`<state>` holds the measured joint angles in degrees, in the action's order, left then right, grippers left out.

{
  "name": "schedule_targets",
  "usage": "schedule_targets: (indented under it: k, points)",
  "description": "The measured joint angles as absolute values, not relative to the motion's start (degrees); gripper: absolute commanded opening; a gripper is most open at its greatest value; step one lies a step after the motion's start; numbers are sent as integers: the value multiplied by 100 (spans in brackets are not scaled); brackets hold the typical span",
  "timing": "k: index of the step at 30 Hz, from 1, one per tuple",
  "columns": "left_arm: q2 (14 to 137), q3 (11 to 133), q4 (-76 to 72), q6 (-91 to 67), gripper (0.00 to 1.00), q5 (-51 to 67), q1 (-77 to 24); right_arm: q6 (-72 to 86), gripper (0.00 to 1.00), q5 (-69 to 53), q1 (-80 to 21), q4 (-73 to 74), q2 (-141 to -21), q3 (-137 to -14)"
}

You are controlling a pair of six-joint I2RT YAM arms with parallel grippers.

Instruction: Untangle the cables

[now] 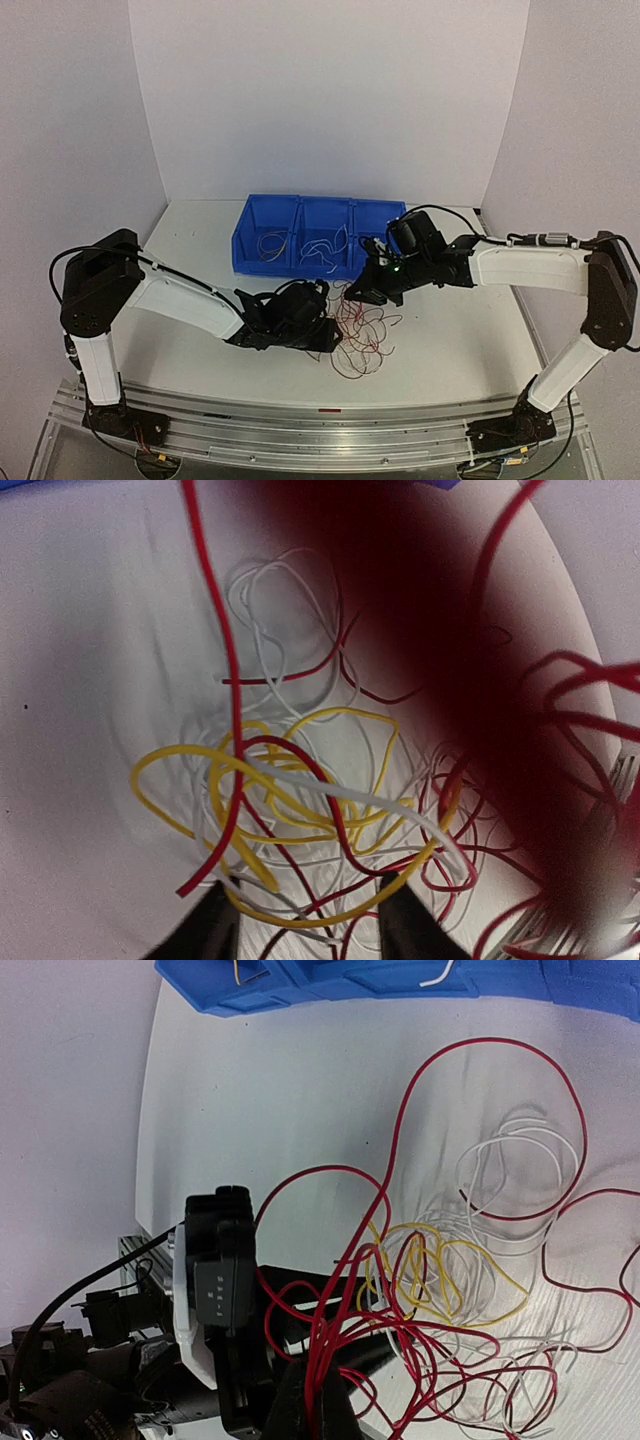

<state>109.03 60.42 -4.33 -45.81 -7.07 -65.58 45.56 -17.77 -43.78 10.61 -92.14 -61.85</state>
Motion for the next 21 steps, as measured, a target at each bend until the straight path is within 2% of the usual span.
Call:
schedule_targets:
  k: [1,2,5,9,12,15,16,18,21]
  points:
    - [10928,6046,-410,-4606,2,-775,-6558,4558,0,-1778,-4379,1057,-9210,-6165]
    - [10952,6056,-373,-4639,0,-843,-6558,4558,0,-1778,-4379,1057,-9206,-6145]
    - [10988,6077,-270,-4741,0,-1105,-6558,4530,0,-1762,-4379,1119,-9167,-6070]
    - [10965,6113,149,-5040,0,-1687,-6562,4213,9,-1343,-4379,1616,-8920,-5997]
    - [10823,6116,814,-5354,0,-2238,-6563,3840,10,-798,-4380,2257,-8596,-5981]
    - [10519,6114,1584,-5714,0,-2730,-6557,3474,8,-273,-4381,2807,-8321,-5968]
    - [10389,6110,1818,-5846,0,-2879,-6556,3378,3,-149,-4379,2929,-8261,-5947]
    - [10144,6062,2135,-6019,0,-3066,-6550,3193,0,49,-4378,3144,-8194,-5877]
    - [9677,5859,2436,-6170,0,-3269,-6541,2984,1,184,-4377,3415,-8183,-5785]
